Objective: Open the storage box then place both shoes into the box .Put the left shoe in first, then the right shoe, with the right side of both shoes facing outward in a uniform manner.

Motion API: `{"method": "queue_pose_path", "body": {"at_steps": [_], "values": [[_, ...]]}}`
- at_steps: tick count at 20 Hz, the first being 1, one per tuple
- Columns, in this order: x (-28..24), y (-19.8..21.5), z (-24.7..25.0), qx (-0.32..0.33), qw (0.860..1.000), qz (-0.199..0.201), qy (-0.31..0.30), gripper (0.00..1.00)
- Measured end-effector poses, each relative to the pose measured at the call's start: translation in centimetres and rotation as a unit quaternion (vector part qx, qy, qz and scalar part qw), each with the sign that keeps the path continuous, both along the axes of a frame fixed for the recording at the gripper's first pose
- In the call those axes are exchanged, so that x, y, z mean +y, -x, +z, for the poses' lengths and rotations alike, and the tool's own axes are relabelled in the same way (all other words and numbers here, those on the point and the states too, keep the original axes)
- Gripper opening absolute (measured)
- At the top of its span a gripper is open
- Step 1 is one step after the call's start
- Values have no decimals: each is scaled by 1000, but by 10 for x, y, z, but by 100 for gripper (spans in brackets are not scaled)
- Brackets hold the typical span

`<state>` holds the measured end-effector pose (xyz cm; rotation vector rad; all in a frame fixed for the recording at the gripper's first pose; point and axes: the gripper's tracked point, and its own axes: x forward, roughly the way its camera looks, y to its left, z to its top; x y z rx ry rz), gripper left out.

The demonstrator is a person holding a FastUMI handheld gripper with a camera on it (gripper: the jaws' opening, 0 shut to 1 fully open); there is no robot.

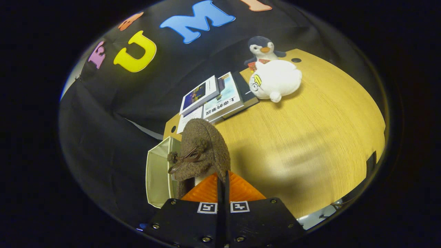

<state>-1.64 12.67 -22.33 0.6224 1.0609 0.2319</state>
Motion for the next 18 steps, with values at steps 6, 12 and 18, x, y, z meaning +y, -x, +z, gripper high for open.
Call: {"method": "queue_pose_path", "body": {"at_steps": [6,12,18], "values": [[57,-12,25,-17,999,26,-13,0],[120,-24,43,-33,998,47,-30,0],[175,-12,30,-23,997,60,-35,0]]}}
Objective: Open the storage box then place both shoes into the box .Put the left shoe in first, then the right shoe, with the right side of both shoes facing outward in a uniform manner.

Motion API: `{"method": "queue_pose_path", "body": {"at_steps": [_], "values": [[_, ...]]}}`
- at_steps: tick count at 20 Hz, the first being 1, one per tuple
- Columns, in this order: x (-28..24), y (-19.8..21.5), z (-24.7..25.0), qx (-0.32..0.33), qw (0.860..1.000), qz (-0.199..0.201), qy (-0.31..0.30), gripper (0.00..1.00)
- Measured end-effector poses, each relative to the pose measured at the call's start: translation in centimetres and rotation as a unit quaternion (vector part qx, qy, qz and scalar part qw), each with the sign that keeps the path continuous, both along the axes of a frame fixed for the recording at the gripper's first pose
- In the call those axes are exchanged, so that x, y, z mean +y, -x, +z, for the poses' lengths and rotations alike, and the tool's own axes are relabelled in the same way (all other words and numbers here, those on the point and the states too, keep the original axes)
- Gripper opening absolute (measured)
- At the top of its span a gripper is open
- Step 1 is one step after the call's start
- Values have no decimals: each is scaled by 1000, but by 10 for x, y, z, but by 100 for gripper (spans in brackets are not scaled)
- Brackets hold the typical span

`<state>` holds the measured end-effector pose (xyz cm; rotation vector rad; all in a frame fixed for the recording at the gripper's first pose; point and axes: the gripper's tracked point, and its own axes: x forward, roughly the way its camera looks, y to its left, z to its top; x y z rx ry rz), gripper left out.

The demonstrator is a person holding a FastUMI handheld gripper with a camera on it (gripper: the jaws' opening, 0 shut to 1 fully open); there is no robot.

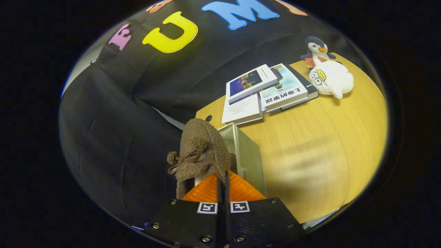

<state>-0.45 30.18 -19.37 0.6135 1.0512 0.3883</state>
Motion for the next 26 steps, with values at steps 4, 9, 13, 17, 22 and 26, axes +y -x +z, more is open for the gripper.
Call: {"method": "queue_pose_path", "body": {"at_steps": [4,9,13,17,22,26], "values": [[13,10,-21,16,1000,-16,12,0],[-6,6,-6,-30,999,-35,24,77],[-32,4,19,-73,995,-46,51,97],[-67,5,50,-126,989,-45,59,97],[-133,4,81,-186,978,-48,83,97],[-196,9,93,-224,965,-45,129,97]]}}
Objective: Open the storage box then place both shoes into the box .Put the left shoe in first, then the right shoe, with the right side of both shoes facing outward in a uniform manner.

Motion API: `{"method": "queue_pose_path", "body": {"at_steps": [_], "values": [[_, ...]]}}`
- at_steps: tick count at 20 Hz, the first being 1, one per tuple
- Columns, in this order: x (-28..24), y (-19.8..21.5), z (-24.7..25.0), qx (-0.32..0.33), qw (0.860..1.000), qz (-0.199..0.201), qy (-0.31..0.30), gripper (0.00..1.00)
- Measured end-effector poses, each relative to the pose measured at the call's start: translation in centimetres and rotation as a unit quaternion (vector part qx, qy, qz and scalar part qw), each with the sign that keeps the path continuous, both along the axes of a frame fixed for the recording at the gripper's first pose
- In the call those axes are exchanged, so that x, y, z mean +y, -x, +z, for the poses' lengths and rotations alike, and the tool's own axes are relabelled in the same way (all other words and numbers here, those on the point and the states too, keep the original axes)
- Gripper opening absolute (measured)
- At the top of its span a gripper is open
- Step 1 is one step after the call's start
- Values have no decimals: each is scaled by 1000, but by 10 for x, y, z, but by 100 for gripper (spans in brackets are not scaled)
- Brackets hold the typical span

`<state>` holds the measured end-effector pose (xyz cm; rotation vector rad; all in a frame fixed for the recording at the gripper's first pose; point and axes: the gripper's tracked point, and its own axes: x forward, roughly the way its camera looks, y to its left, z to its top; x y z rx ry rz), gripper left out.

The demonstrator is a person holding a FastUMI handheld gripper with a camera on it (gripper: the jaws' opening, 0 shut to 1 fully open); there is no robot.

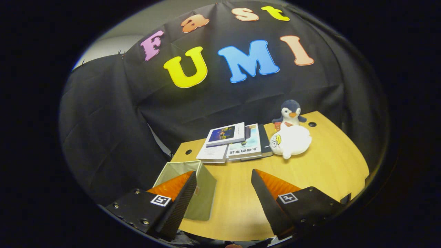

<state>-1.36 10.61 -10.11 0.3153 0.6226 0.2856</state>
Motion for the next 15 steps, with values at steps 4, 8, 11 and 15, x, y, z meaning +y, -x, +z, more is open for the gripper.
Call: {"method": "queue_pose_path", "body": {"at_steps": [4,8,11,15], "values": [[-57,3,13,-64,997,-20,25,97],[-107,9,31,-126,989,-57,56,97],[-135,13,42,-173,978,-79,87,97],[-155,13,36,-199,968,-99,117,97]]}}
